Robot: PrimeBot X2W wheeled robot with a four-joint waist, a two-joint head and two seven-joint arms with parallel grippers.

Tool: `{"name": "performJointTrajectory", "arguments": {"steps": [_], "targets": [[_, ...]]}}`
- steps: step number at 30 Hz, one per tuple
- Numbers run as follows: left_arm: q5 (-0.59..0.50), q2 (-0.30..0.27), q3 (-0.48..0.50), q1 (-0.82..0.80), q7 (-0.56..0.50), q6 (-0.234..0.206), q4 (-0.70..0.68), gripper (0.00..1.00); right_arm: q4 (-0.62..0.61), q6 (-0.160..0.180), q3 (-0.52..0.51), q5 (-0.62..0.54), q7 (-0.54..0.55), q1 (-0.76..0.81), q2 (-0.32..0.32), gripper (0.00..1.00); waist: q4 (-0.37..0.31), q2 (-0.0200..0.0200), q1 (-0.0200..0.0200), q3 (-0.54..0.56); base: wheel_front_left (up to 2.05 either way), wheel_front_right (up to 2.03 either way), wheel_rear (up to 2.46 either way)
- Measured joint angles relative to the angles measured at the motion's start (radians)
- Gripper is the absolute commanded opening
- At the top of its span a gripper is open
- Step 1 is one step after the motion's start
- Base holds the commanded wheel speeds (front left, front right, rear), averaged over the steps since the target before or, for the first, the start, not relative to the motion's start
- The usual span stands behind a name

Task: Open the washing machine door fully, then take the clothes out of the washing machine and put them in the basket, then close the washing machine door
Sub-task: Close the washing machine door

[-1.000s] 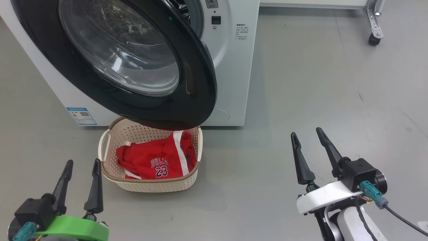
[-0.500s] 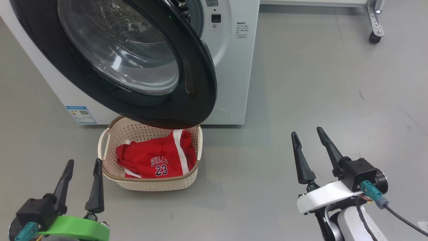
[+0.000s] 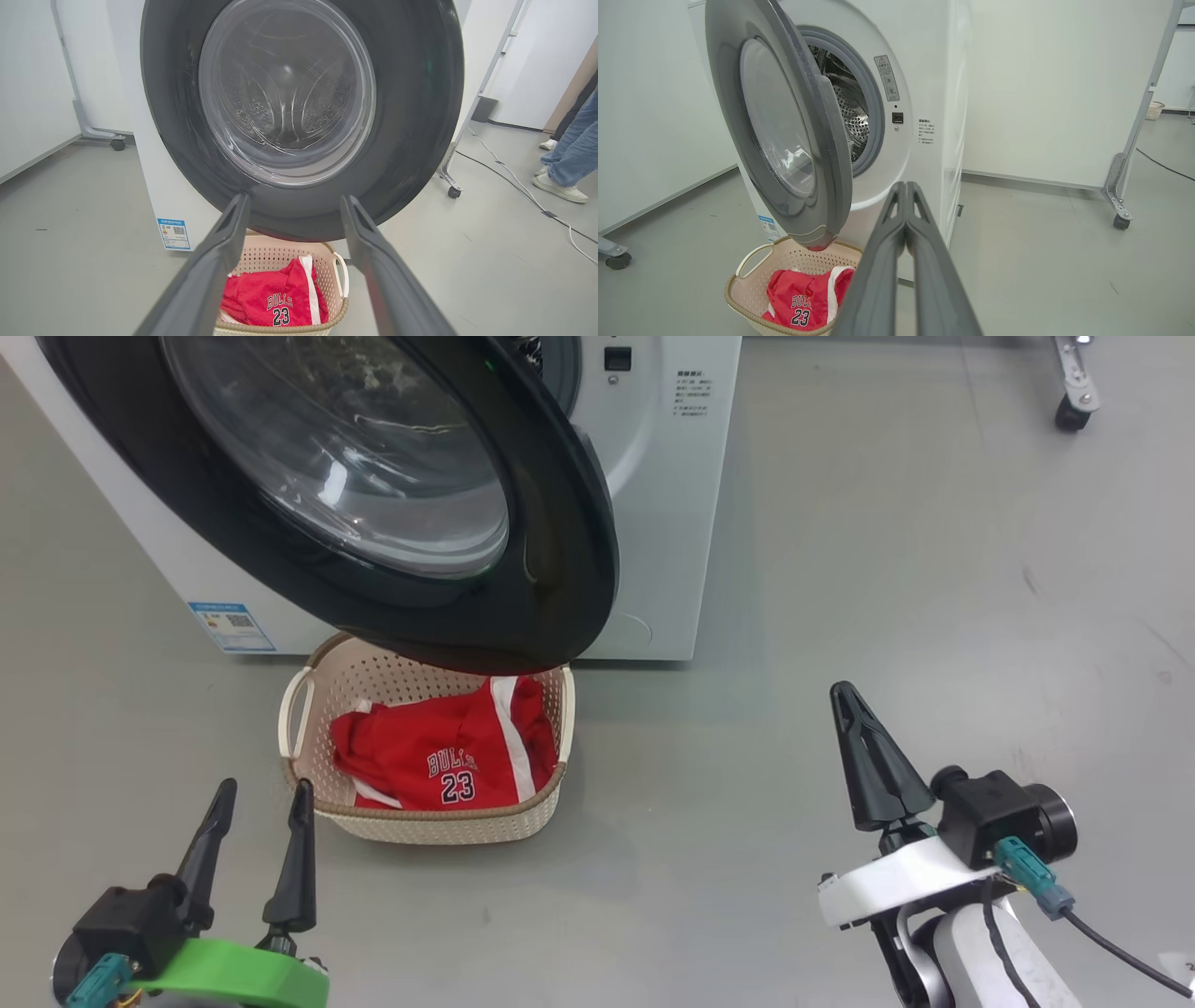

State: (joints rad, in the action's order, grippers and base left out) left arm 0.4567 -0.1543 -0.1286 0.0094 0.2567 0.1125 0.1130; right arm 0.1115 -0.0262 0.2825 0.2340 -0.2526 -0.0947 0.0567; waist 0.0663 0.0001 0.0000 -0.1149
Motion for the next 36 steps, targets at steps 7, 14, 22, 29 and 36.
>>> {"name": "performJointTrajectory", "arguments": {"steps": [7,14,22,29,36], "targets": [[0.0,0.014,-0.009,-0.009,0.0,0.007,-0.005,1.0,-0.007,-0.043,0.077,-0.065,0.0,-0.074,0.027,0.0,0.031,0.0,0.0,-0.048,0.0,0.0,0.0],[0.001,0.042,-0.033,-0.053,0.0,0.008,-0.006,1.0,-0.005,-0.071,0.156,-0.109,0.018,-0.182,0.039,0.0,0.08,-0.0001,0.0,-0.106,0.0,0.0,0.0],[0.002,0.059,-0.052,-0.106,0.0,0.008,0.001,1.0,0.033,-0.086,0.183,-0.121,0.06,-0.303,0.054,0.0,0.15,0.0,0.0,-0.175,0.0,0.0,0.0],[0.008,0.077,-0.068,-0.148,0.0,0.008,0.006,1.0,0.078,-0.087,0.184,-0.129,0.082,-0.393,0.082,0.0,0.214,0.0,0.0,-0.235,0.0,0.0,0.0],[0.019,0.089,-0.104,-0.187,0.0,0.008,0.004,1.0,0.116,-0.087,0.146,-0.128,0.089,-0.463,0.11,0.0,0.271,0.0,0.0,-0.29,0.0,0.0,0.0]]}}
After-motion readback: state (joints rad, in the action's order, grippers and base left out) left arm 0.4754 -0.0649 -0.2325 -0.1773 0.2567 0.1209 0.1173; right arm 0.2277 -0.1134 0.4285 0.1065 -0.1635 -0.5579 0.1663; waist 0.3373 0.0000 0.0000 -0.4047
